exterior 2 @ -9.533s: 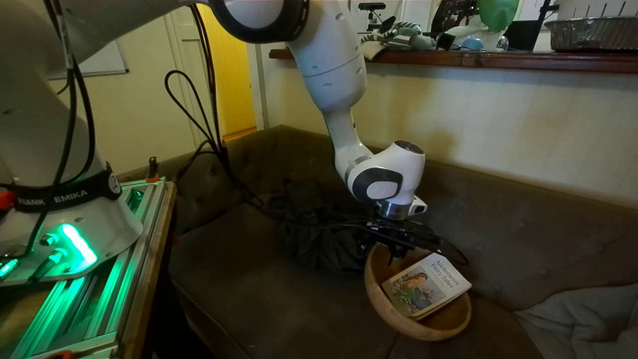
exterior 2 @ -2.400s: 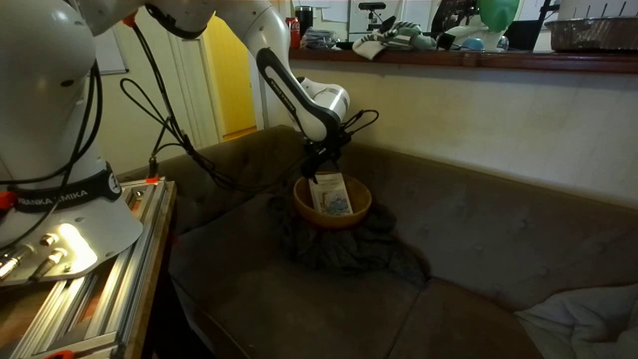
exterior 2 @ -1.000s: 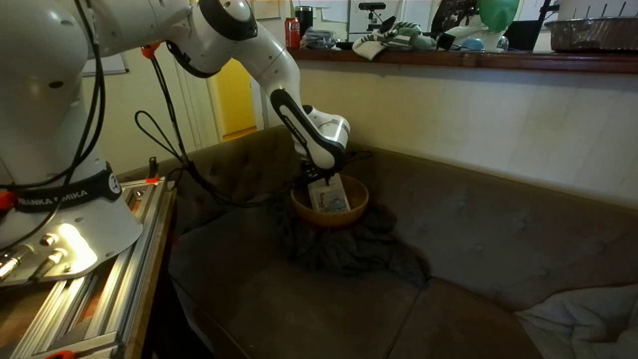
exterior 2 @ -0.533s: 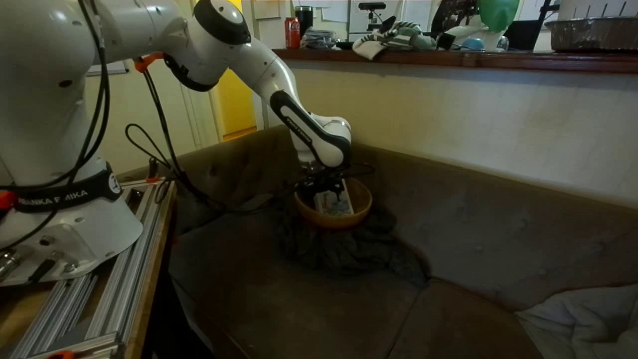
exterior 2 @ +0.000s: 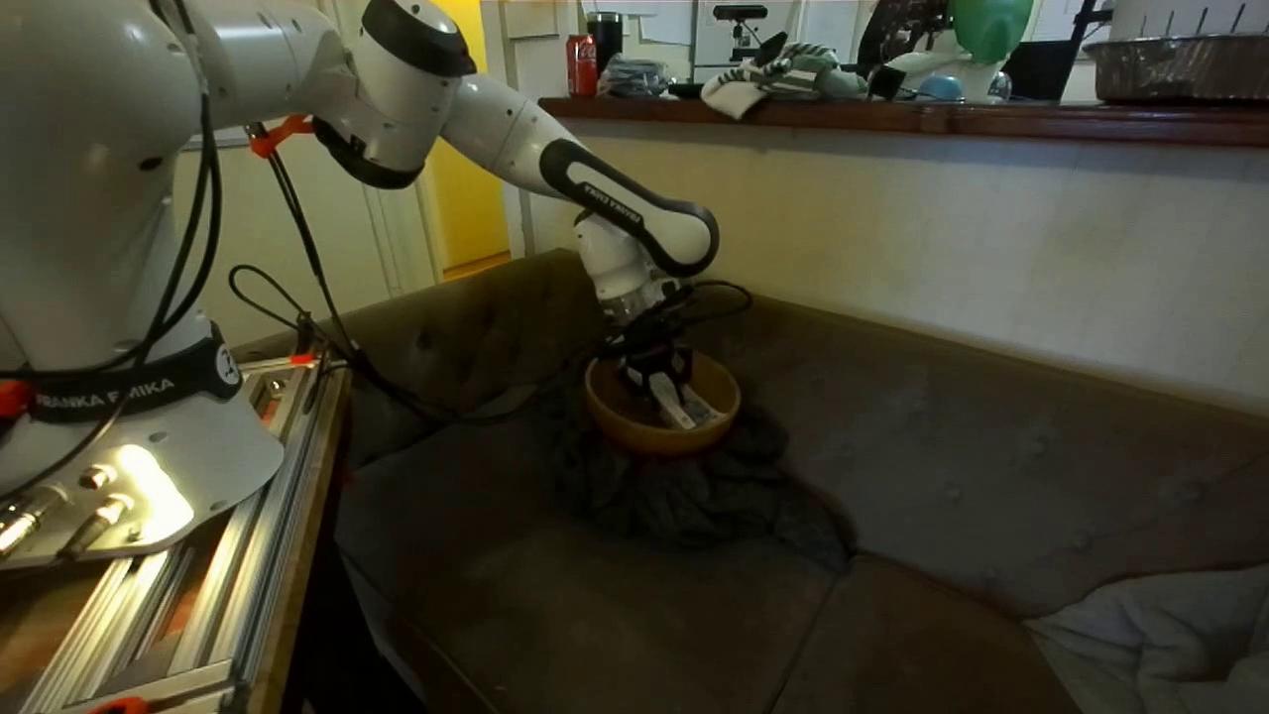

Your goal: Put the brown bowl on the blanket, then remove the book from the bowl

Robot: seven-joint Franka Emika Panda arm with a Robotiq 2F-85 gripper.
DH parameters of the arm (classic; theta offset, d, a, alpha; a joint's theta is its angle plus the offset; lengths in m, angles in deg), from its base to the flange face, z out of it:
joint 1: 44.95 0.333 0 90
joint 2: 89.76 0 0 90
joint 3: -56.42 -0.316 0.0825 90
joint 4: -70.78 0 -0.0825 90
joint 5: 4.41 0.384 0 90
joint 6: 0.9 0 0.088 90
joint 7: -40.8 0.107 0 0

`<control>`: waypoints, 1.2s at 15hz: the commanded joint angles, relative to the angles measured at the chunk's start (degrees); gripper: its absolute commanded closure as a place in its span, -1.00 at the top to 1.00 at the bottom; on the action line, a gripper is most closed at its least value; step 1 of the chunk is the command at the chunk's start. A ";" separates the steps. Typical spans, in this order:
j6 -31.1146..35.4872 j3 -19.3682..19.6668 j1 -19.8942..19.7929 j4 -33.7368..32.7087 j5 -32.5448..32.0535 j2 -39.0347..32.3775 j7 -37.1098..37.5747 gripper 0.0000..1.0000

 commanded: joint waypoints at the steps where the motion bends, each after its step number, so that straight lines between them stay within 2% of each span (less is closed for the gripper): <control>1: 1.09 2.15 0.95 -5.57 -6.21 -1.38 4.90 -0.67; 3: 0.59 1.70 1.31 -6.10 -8.39 -0.63 2.62 -0.91; 7: 0.54 -0.24 -0.63 -9.68 -10.61 -0.59 -1.65 -0.87; 8: 0.49 -1.19 -1.48 -10.89 -11.32 -0.54 -3.11 0.00; 10: 0.26 -2.79 -2.80 -12.73 -12.17 -0.46 -4.98 0.15; 15: 0.10 -8.38 -7.49 -18.28 -13.17 -0.43 -11.68 0.88; 17: 0.23 -10.84 -9.34 -19.90 -13.71 -0.42 -14.06 1.00; 18: 0.48 -12.12 -10.43 -20.67 -14.28 -0.36 -15.24 0.94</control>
